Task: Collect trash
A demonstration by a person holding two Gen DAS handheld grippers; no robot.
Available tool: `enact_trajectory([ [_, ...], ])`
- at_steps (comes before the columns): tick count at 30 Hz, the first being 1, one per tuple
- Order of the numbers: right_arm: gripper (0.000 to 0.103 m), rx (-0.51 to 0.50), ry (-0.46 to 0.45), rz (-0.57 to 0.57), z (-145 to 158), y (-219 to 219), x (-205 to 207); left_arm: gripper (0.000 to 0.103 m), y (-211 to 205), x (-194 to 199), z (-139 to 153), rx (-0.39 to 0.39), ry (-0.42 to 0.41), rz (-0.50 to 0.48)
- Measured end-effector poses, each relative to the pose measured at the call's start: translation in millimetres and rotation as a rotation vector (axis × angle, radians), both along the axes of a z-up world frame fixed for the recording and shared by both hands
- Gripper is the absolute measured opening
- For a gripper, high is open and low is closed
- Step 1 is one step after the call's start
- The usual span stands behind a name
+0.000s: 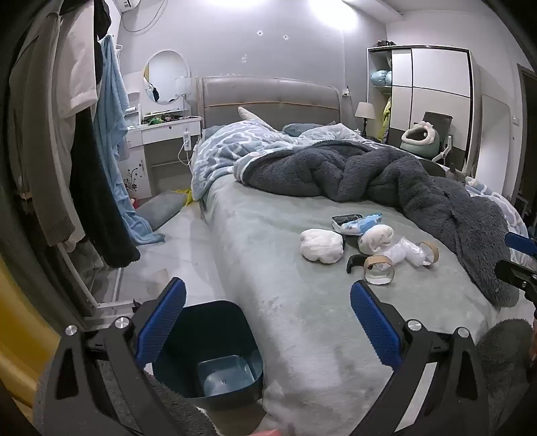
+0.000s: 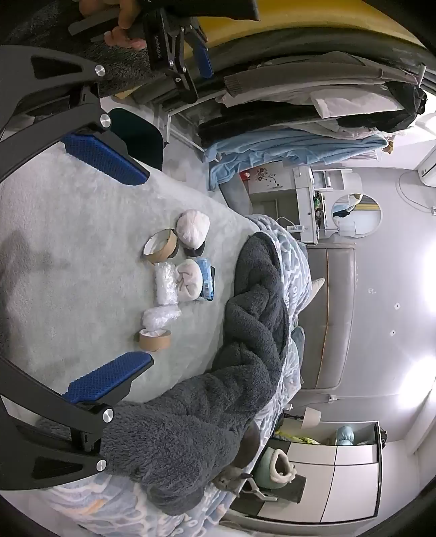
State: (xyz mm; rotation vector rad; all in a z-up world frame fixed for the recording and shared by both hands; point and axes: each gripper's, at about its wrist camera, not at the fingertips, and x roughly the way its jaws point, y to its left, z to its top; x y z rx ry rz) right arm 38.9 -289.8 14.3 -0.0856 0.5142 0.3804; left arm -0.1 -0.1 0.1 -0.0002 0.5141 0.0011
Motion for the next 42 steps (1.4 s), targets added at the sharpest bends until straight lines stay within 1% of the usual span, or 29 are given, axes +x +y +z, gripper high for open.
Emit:
enact_trajectory([
  [42, 0.1, 0.006, 0.008, 0.0, -0.9, -0.9, 1.6, 0.1, -0.5, 0.4, -0.5, 0.015, 0.01, 0.0],
])
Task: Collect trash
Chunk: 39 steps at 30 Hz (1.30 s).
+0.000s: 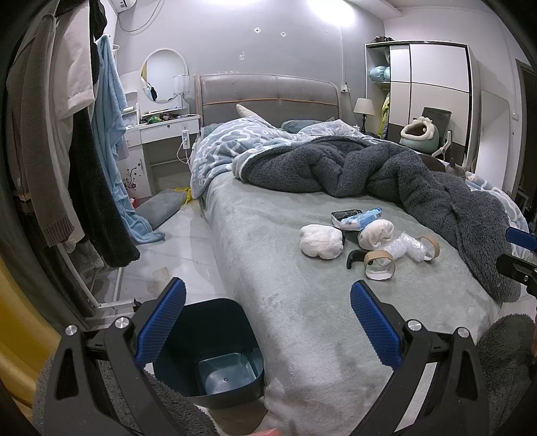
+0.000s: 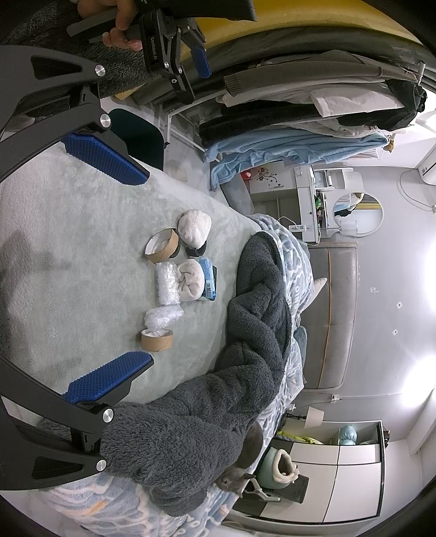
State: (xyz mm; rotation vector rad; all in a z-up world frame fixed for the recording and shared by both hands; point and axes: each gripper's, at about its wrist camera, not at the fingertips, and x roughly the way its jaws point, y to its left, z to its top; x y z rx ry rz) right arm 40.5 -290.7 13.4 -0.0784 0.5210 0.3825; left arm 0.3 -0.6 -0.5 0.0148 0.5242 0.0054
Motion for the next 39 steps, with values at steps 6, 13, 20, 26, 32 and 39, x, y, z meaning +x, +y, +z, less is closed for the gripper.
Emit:
enact_trajectory([
  [6, 0.1, -0.001, 0.0, 0.0, -0.4, -0.2, -0.2, 0.1, -0.1, 0.1, 0.0, 0.0, 0.001, 0.0],
  [13, 0.1, -0.002, 0.001, 0.001, -0.9, -0.3, -0.5, 0.1, 0.0, 0.0, 0.0, 0.0, 0.001, 0.0],
  [20, 0.1, -0.002, 0.002, 0.0, -1.1, 0.4, -0.3, 0.1, -0.1, 0.1, 0.0, 0.001, 0.001, 0.0],
  [26, 0.1, -0.003, 0.002, 0.0, -1.2, 0.5, -0.2, 0.1, -0.2, 0.0, 0.0, 0.001, 0.002, 0.0],
  [32, 0.1, -0.003, 0.003, 0.0, -1.3, 0.7, -0.2, 0.1, 0.0, 0.1, 0.0, 0.001, 0.003, 0.001],
  [39, 0.1, -0.012, 0.014, 0.001, -2.6, 0.3, 1.2, 0.1, -0.4, -0.2, 0.1, 0.006, 0.002, 0.0],
])
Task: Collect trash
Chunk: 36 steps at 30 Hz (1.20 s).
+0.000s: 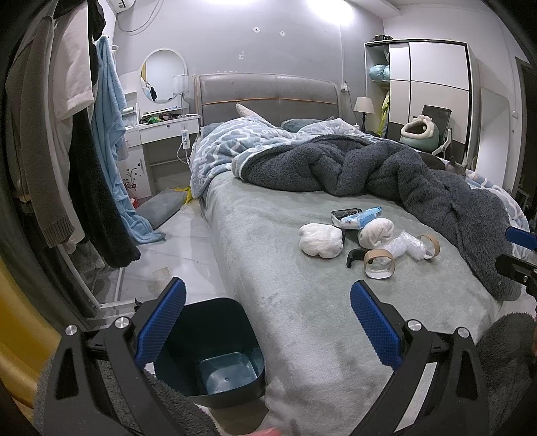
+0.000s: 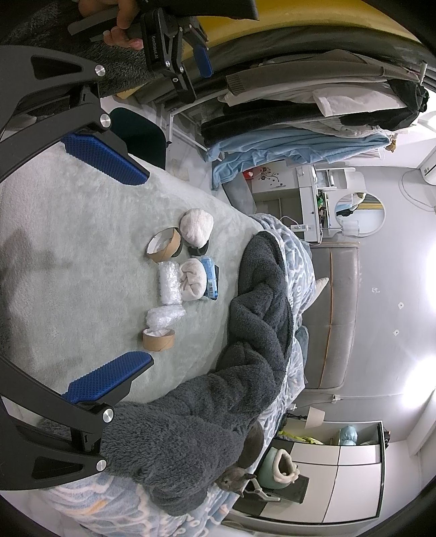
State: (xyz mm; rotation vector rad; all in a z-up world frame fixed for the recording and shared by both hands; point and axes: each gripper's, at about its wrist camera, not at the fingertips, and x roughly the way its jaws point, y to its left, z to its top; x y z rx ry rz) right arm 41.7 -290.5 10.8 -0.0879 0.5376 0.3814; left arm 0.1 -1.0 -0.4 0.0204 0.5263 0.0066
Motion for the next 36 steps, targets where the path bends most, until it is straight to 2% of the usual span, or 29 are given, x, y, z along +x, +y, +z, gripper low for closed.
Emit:
enact_trajectory([
  [10, 0.1, -0.027, 0.047, -0.013, -7, -7, 11, 0.1, -6, -7, 8, 0.02, -0.028, -0.051],
  [19, 0.099, -0.02, 0.062, 0.006, -5, -6, 29, 0.1, -13, -2, 9, 0.01, -0.022, -0.148],
  [24, 0.097, -0.004, 0.101, -0.003, -11, -15, 46, 0.098, -24, 13, -1, 0.016, 0.02, -0.194],
  [29, 0.097, -0.017, 0.131, -0.013, -22, -29, 63, 0.098, -36, 30, -4, -0.042, 0.041, -0.291],
  [33, 0.09, -0.048, 0.147, -0.022, -34, -39, 80, 0.088, -48, 46, -10, -0.07, 0.075, -0.338],
  [36, 0.082, -0.071, 0.162, -0.033, -44, -46, 93, 0.087, -59, 61, -18, -0.086, 0.096, -0.363],
])
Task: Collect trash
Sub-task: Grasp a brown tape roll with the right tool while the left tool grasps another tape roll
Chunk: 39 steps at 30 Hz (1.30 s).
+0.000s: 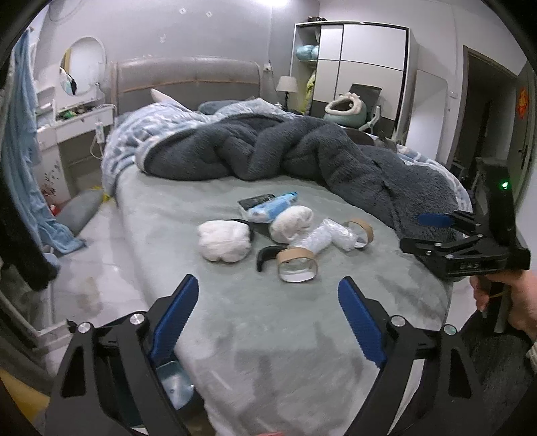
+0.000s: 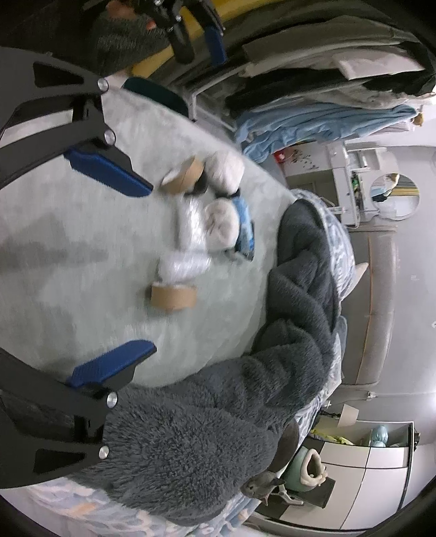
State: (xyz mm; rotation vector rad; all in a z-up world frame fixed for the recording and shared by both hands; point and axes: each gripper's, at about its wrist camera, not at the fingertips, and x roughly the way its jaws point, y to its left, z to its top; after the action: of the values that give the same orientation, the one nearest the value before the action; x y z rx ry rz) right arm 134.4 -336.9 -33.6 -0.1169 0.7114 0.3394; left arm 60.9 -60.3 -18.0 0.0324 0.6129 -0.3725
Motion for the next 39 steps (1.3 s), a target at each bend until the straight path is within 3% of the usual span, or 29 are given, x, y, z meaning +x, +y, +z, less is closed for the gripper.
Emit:
enact_trajectory([
  [8, 0.071, 0.028, 0.03, 0.012, -12, -12, 21, 0.081, -22, 38, -19, -0.021, 0.039, -0.054],
  [17, 0.062, 0.109, 0.073, 0.002, -18, -15, 53, 0.068, -36, 68, -42, -0.038, 0.099, -0.073],
  [30, 0.046, 0.146, 0.133, -0.039, -31, -15, 84, 0.051, -50, 86, -58, -0.032, 0.137, -0.096],
  [39, 0.035, 0.157, 0.171, -0.078, -35, -9, 94, 0.047, -50, 95, -60, -0.089, 0.168, -0.124],
])
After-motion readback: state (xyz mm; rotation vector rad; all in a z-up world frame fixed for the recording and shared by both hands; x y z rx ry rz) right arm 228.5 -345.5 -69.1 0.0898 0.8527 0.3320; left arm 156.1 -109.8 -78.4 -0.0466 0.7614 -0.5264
